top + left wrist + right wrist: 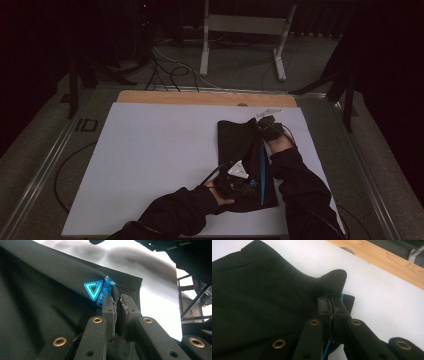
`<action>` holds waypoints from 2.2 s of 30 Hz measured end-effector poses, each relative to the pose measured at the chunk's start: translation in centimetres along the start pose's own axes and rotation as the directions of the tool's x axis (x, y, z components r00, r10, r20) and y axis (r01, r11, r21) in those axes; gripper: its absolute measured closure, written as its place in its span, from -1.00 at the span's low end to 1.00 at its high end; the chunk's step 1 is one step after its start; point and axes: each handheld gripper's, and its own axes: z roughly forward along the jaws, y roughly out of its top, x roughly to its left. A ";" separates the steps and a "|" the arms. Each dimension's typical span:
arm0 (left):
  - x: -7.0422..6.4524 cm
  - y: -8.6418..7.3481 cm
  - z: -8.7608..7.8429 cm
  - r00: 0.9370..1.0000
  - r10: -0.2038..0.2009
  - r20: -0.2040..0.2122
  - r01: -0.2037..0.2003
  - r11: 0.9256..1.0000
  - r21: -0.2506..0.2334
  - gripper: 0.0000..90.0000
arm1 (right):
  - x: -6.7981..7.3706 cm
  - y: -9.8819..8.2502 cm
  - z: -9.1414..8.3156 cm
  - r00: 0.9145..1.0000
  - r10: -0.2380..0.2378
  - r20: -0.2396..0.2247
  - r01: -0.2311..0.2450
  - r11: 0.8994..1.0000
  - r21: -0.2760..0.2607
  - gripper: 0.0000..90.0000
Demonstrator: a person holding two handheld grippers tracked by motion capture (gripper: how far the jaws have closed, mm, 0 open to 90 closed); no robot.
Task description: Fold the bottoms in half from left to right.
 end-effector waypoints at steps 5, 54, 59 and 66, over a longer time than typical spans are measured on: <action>0.0 0.0 0.2 1.000 -0.007 0.022 0.007 1.000 -0.001 0.71 | 0.0 -0.1 0.1 1.000 -0.004 0.003 0.004 1.000 0.003 0.92; 0.3 -3.7 -10.1 0.997 -0.003 -0.073 -0.008 0.989 -0.148 -0.99 | 5.1 -5.5 -13.3 0.979 0.056 -0.194 -0.070 0.995 -0.064 -0.69; 0.9 -5.1 -11.5 0.995 -0.032 -0.098 0.014 0.984 -0.175 -0.99 | 5.9 -7.6 -14.8 0.972 0.106 -0.208 -0.121 0.991 -0.063 -0.66; 1.3 -6.5 -12.1 0.990 -0.079 -0.119 0.053 0.976 -0.213 -0.99 | 7.1 -10.7 -16.4 0.964 0.150 -0.218 -0.155 0.988 -0.008 -0.18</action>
